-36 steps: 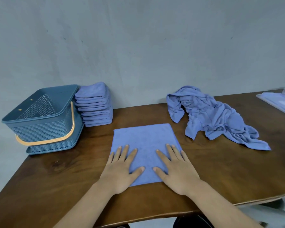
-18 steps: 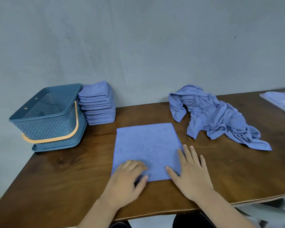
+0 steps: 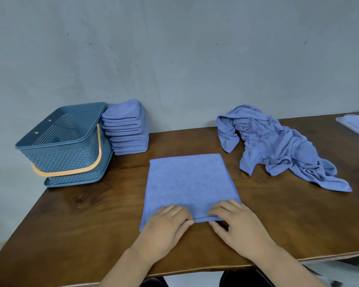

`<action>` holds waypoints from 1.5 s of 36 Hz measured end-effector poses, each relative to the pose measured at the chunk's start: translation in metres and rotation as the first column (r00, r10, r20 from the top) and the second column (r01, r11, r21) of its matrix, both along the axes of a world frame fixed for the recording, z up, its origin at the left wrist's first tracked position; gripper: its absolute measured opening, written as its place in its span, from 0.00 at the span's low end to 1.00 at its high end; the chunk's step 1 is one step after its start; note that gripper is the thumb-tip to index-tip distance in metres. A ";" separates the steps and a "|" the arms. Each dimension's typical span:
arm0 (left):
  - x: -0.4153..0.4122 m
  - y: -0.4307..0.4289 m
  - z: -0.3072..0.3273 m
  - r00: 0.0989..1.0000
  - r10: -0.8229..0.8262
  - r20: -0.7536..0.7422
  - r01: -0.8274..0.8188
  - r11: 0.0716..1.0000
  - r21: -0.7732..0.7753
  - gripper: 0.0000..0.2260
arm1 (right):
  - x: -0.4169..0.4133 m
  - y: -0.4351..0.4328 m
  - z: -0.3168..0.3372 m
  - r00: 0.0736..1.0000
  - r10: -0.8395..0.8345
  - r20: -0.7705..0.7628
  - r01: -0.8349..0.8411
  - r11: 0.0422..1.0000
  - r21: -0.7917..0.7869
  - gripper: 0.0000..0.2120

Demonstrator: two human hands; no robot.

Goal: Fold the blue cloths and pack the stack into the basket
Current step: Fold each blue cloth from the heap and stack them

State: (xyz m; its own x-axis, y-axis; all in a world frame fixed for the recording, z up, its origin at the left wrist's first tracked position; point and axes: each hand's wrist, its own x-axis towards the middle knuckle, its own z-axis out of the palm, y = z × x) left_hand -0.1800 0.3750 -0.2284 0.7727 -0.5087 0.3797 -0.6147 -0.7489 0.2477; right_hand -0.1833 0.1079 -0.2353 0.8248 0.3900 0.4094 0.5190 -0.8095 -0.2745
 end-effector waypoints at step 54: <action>0.091 0.051 0.071 0.808 -0.064 -0.585 -0.463 0.545 -0.699 0.13 | 0.094 -0.041 0.064 0.869 0.134 -0.476 0.338 0.543 0.769 0.14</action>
